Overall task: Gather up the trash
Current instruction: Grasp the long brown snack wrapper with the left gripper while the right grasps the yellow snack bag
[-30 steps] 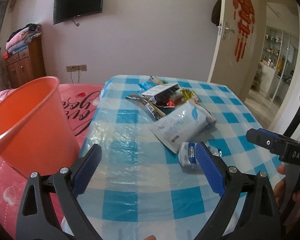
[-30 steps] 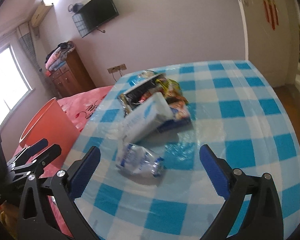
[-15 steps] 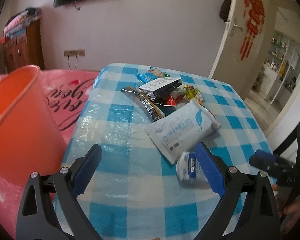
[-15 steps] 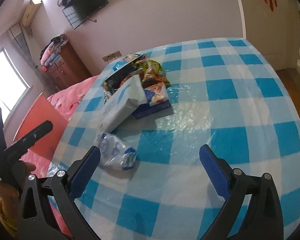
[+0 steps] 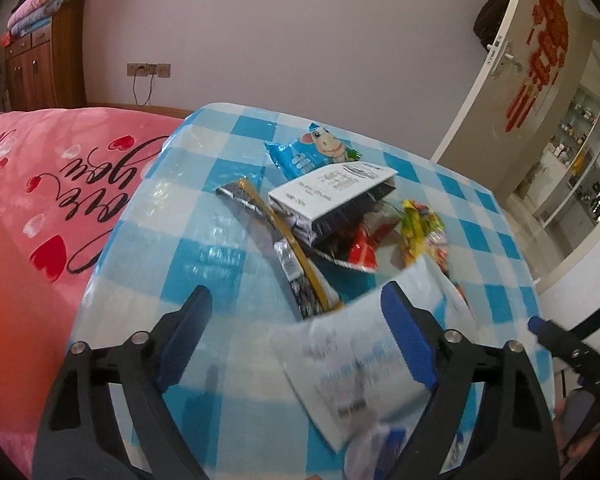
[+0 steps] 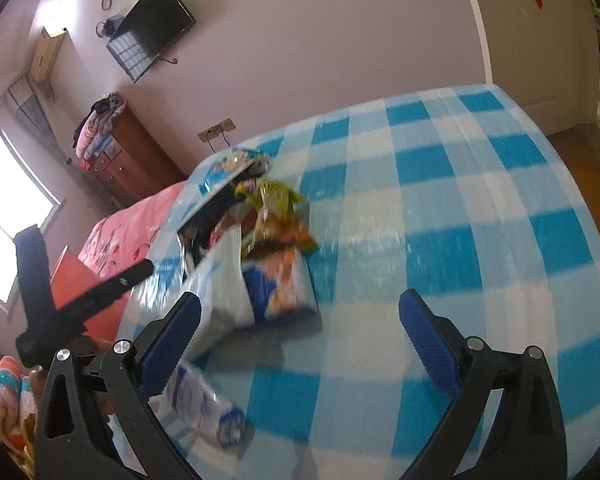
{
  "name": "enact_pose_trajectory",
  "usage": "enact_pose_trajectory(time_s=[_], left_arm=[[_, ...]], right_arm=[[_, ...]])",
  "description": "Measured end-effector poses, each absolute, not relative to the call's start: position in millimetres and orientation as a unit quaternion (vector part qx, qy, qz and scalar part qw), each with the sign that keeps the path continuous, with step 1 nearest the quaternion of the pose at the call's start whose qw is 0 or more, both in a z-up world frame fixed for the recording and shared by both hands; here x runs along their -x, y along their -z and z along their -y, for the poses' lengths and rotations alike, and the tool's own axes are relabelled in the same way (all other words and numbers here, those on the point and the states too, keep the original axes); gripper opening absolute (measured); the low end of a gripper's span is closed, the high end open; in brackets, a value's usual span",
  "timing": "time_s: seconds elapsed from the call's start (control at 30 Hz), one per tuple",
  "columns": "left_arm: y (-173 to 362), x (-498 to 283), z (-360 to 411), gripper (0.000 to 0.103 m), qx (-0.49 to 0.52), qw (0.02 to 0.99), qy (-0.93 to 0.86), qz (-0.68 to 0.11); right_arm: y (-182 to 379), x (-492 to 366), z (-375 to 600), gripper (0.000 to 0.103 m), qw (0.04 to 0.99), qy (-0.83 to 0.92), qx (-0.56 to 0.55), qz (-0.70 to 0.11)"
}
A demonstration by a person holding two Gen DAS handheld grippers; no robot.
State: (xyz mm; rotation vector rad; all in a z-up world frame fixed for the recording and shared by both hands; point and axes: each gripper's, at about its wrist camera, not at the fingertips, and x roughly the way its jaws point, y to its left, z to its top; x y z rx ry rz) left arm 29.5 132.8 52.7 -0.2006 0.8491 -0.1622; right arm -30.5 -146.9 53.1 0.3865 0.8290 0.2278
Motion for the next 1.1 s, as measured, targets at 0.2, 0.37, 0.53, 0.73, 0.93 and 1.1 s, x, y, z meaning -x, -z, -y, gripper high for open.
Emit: enact_pose_trajectory(time_s=[0.2, 0.37, 0.53, 0.73, 0.93, 1.1], left_arm=[[-41, -61, -129, 0.076, 0.103, 0.896, 0.071, -0.425], [-35, -75, -127, 0.072, 0.103, 0.896, 0.065, -0.427], [-28, -84, -127, 0.066, 0.104, 0.894, 0.057, -0.432], [-18, -92, -130, 0.053, 0.116, 0.889, 0.056, -0.44], [-16, -93, -133, 0.038, 0.124, 0.889, 0.058, -0.438], [-16, -94, -132, 0.027, 0.122, 0.89, 0.061, -0.436]], right_arm=[[-56, -7, 142, 0.097, 0.896, -0.116, -0.175, -0.391], [-51, -33, 136, 0.082, 0.892, -0.121, -0.173, -0.401], [-44, -51, 132, 0.082, 0.884, -0.139, -0.178, -0.41], [-34, -70, 123, 0.081, 0.878, -0.15, -0.17, -0.422], [-29, -82, 111, 0.076, 0.875, -0.158, -0.157, -0.43], [-24, -92, 104, 0.068, 0.874, -0.157, -0.15, -0.435]])
